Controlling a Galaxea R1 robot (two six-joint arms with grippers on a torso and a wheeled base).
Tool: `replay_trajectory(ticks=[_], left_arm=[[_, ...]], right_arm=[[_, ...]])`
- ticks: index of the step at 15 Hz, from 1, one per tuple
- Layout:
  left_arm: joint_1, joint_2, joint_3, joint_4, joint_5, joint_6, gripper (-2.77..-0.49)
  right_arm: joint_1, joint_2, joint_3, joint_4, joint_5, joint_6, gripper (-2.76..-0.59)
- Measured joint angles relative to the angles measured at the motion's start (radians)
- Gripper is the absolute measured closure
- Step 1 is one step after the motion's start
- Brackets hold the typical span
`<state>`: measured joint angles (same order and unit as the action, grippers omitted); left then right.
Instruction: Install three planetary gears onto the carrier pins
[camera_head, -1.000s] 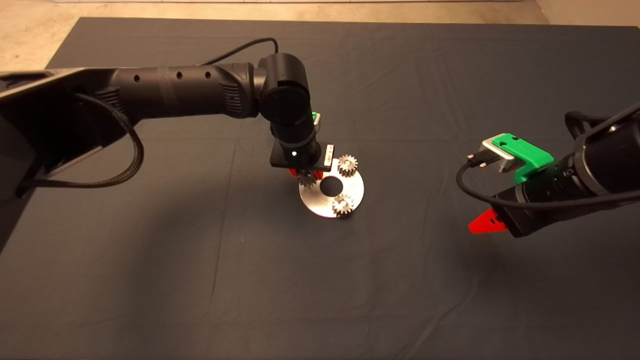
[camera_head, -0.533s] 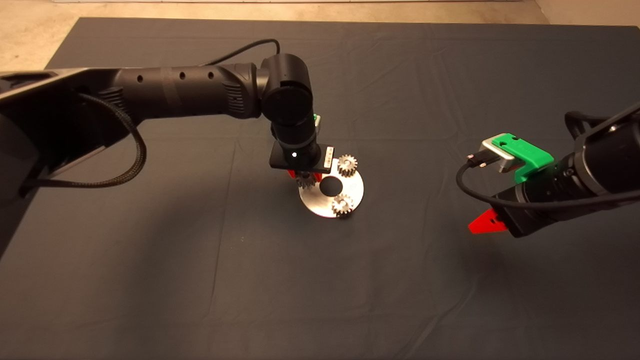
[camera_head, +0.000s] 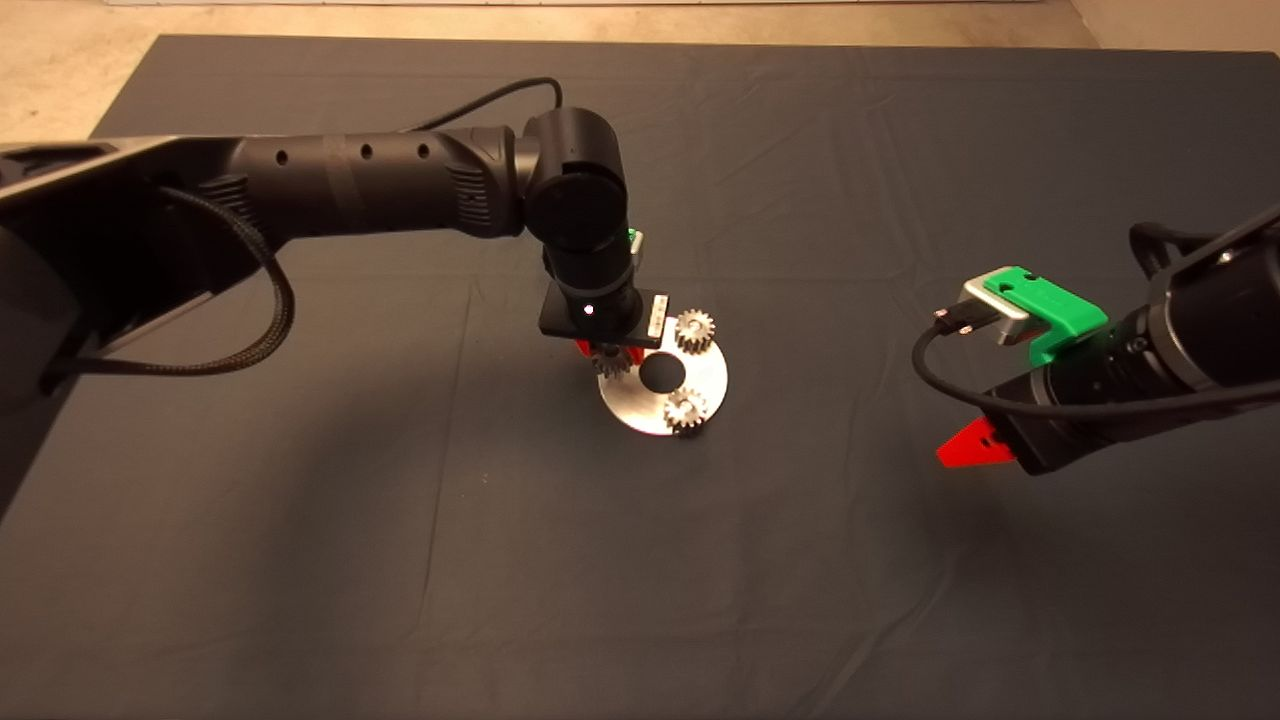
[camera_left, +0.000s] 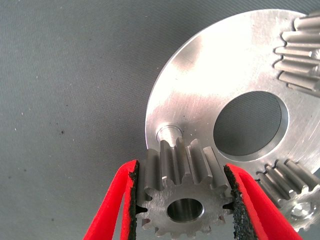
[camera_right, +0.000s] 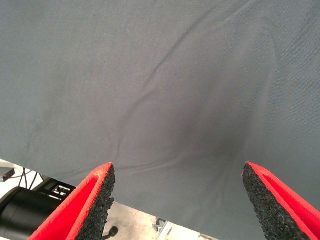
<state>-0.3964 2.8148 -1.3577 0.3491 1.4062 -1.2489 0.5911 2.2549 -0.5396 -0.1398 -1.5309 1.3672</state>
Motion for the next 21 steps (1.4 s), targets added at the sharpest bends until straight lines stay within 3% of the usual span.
replay_trajectory(ticks=[4, 14, 21], left_arm=[[0.000, 0.000, -0.002, 0.000, -0.003, 0.026, -0.96], [0.000, -0.006, -0.009, 0.003, -0.065, 0.033, -0.95], [0.000, -0.008, -0.010, 0.004, -0.090, 0.069, -0.95]], right_arm=[[0.000, 0.000, 0.000, 0.000, 0.000, 0.000, -1.89], [0.000, 0.000, 0.000, 0.000, 0.000, 0.000, -1.89], [0.000, 0.000, 0.000, 0.000, 0.000, 0.000, -1.89]])
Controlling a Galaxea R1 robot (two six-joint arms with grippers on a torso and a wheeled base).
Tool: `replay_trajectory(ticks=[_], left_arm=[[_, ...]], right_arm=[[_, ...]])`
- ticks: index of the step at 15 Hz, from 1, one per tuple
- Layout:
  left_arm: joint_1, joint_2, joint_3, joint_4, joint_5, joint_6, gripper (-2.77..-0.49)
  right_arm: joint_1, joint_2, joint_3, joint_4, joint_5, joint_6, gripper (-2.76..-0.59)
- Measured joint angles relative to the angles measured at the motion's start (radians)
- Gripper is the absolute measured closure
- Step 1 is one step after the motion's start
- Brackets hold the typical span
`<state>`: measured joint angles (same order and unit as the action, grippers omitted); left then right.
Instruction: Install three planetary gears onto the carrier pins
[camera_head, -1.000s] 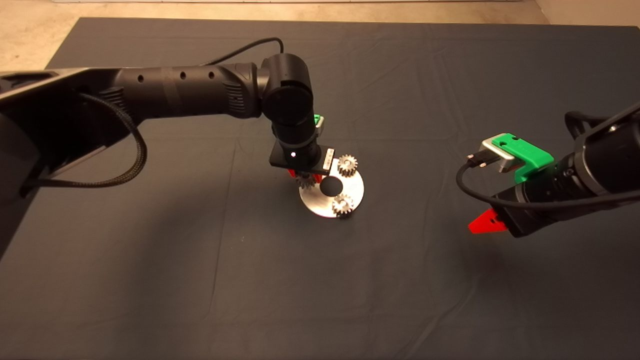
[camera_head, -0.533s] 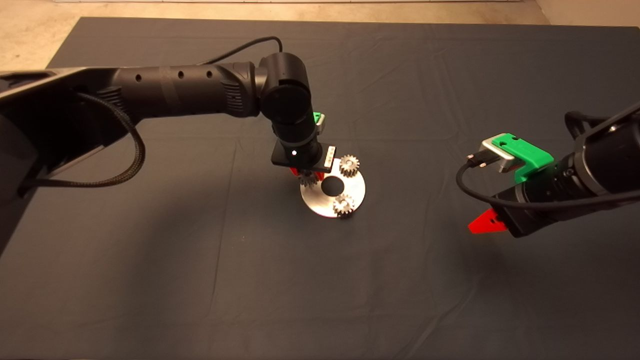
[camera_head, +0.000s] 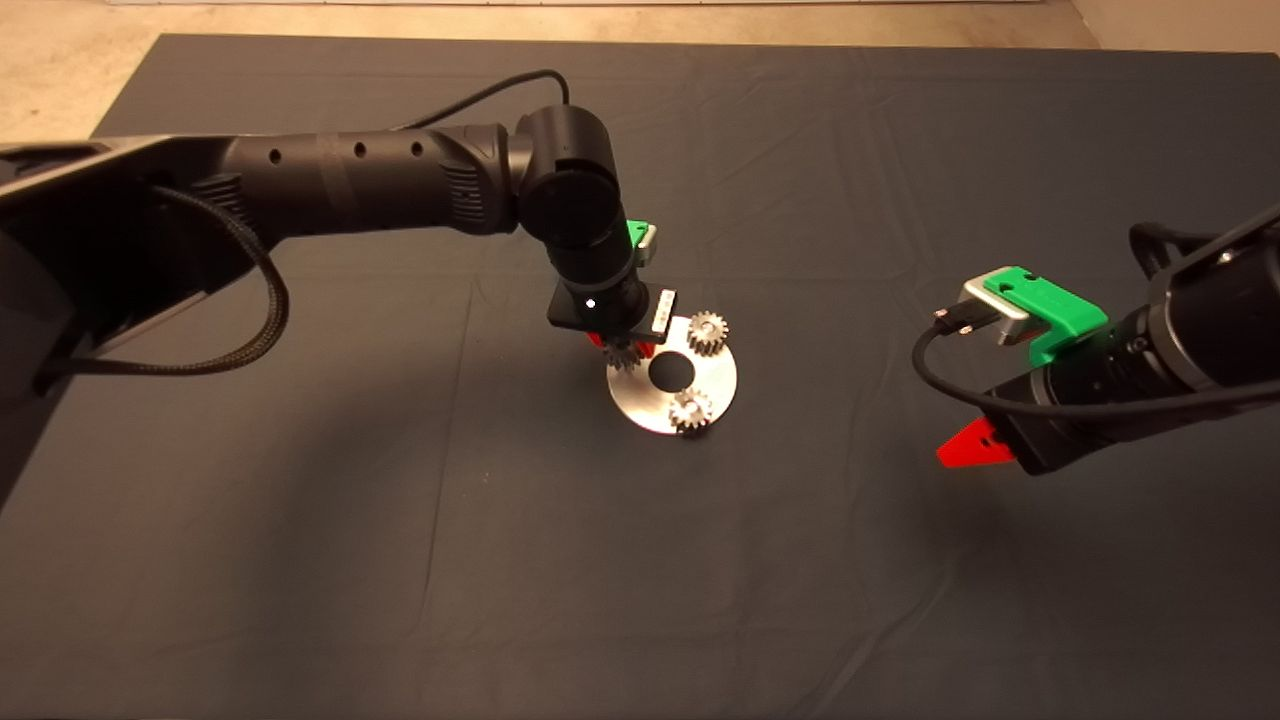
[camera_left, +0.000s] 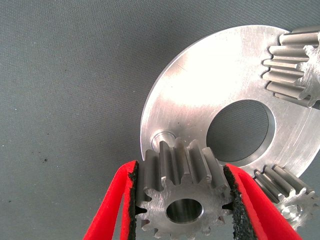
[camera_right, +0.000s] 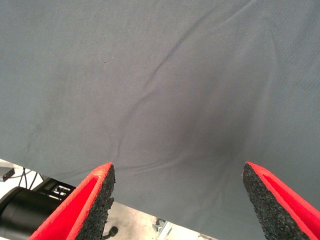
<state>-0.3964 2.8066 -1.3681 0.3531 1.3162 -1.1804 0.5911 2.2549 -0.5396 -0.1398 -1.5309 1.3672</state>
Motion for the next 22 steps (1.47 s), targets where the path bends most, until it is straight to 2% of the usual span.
replay_trajectory(ticks=[5, 8, 15, 18, 22], left_arm=[[0.000, 0.001, -0.006, -0.001, 0.002, 0.000, -0.95], [-0.001, 0.006, -0.007, 0.000, 0.026, -0.001, -0.95], [-0.002, 0.011, -0.011, -0.001, 0.027, -0.003, -0.95], [-0.002, 0.011, -0.013, -0.001, 0.026, -0.018, -0.95], [-0.006, 0.015, -0.043, -0.015, 0.029, -0.019, -0.95]], right_arm=[[0.000, 0.000, 0.000, 0.000, 0.000, 0.000, -1.89], [0.000, 0.000, 0.000, 0.000, 0.000, 0.000, -1.89], [0.000, 0.001, 0.000, 0.000, 0.000, 0.000, -1.89], [0.000, 0.001, 0.000, 0.000, 0.000, 0.000, -1.89], [0.000, 0.001, 0.000, 0.000, 0.000, 0.000, -1.89]])
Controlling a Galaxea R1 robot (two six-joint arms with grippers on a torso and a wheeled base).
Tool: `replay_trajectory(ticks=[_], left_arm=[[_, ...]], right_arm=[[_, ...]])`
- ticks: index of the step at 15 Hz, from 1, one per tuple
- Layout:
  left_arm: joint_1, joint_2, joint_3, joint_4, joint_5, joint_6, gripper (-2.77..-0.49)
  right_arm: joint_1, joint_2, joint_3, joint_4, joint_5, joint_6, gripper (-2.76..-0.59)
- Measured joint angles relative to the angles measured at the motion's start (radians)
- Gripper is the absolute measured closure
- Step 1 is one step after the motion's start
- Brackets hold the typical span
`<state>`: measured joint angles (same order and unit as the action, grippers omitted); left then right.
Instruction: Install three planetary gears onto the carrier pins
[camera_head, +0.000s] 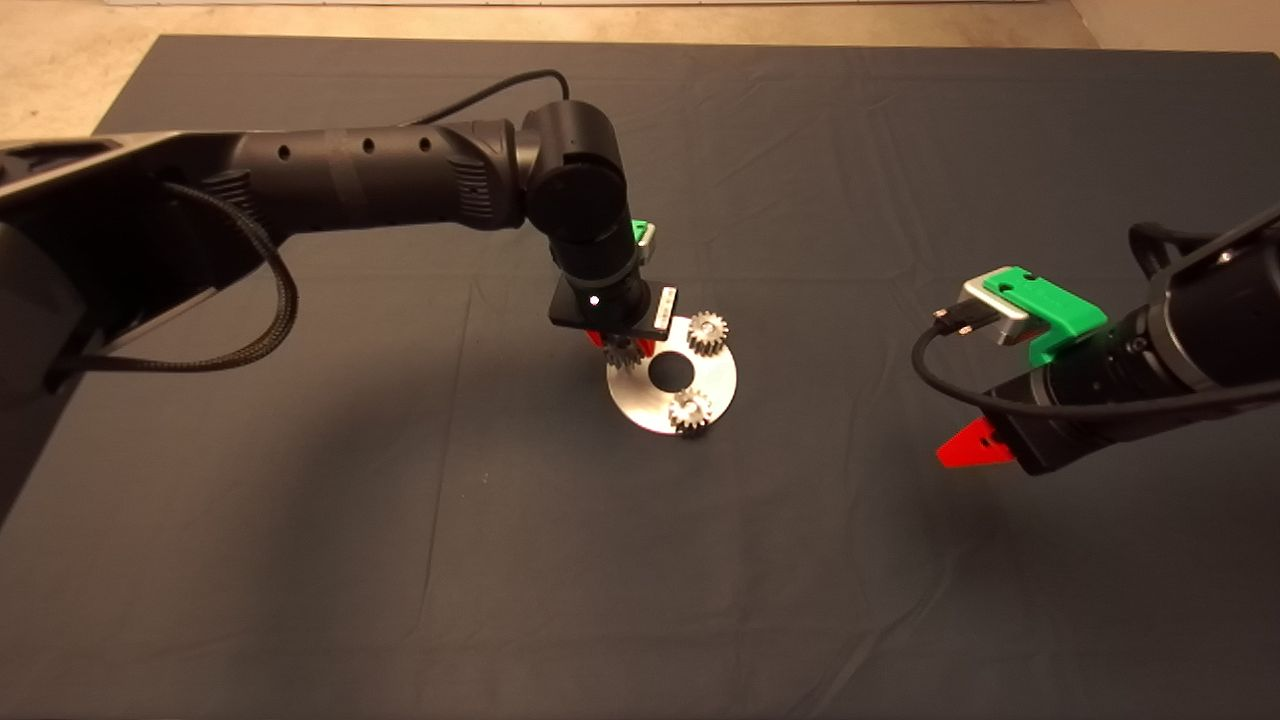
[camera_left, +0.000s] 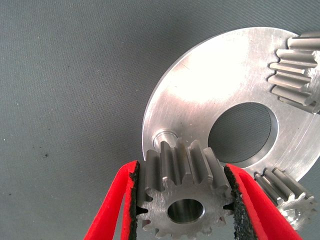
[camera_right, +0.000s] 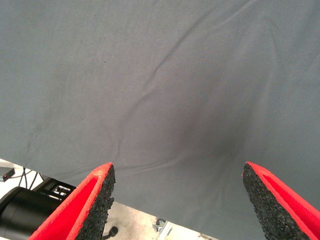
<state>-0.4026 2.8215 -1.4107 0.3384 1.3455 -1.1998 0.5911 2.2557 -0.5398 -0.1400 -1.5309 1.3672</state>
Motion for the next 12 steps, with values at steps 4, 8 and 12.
replay_trajectory(ticks=[4, 8, 12], left_arm=[[0.006, 0.005, -0.042, 0.001, -0.002, -0.003, -0.95], [0.005, 0.008, -0.056, -0.001, 0.009, -0.002, -0.95], [0.004, 0.007, -0.056, -0.001, 0.010, 0.001, -1.03]], right_arm=[[0.000, 0.002, -0.001, 0.000, 0.000, 0.000, -1.89], [0.000, 0.003, -0.001, 0.001, 0.000, 0.000, -1.89], [0.000, 0.002, -0.001, 0.000, 0.000, 0.000, -1.89]])
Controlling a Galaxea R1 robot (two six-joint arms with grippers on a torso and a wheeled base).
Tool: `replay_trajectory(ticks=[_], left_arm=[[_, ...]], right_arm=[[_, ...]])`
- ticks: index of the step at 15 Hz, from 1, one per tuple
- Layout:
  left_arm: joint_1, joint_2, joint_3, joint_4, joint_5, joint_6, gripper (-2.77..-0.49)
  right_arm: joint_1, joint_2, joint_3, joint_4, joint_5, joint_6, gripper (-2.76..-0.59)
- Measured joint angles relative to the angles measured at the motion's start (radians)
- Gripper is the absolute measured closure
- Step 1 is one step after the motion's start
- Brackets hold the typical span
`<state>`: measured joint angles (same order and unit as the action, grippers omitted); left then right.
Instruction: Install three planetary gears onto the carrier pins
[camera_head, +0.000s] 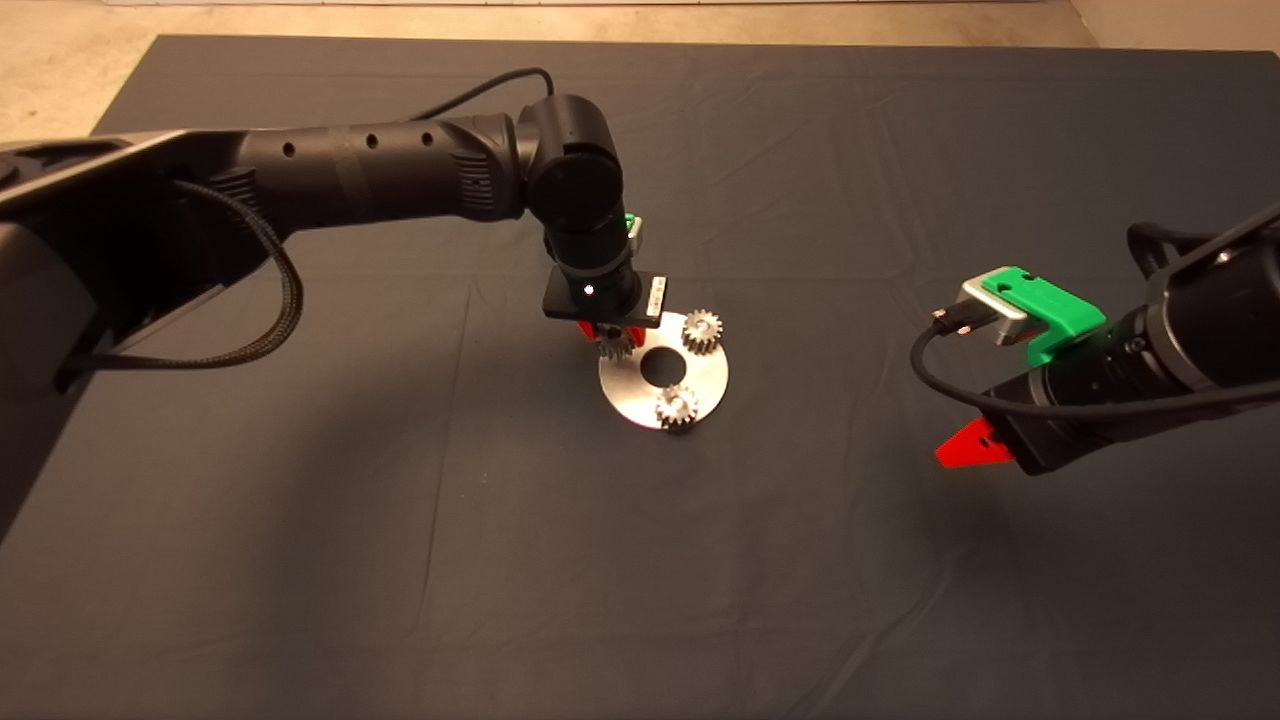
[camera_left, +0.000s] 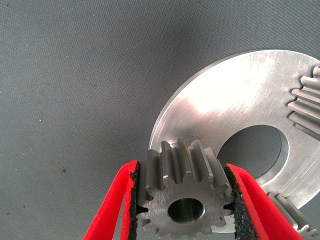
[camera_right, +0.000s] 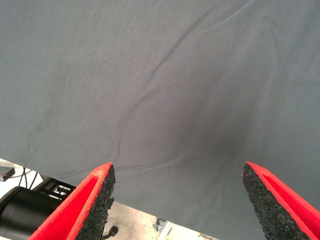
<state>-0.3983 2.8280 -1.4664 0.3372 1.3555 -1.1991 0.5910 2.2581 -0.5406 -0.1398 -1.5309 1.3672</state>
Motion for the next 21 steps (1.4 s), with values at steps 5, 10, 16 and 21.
replay_trajectory(ticks=[5, 10, 16, 21], left_arm=[[-0.001, -0.002, -0.005, 0.004, 0.006, 0.002, -1.18], [0.000, -0.011, -0.007, 0.004, 0.006, 0.004, -1.47], [0.000, -0.017, -0.007, 0.004, 0.009, 0.004, -1.62], [-0.014, -0.022, 0.004, -0.004, -0.034, 0.003, -1.74]], right_arm=[[0.000, 0.000, 0.000, 0.000, 0.000, 0.000, -1.89], [0.000, 0.000, 0.000, 0.000, 0.000, 0.000, -1.89], [0.000, 0.000, 0.000, 0.000, 0.000, 0.000, -1.89], [0.000, 0.000, 0.000, 0.000, 0.000, 0.000, -1.89]])
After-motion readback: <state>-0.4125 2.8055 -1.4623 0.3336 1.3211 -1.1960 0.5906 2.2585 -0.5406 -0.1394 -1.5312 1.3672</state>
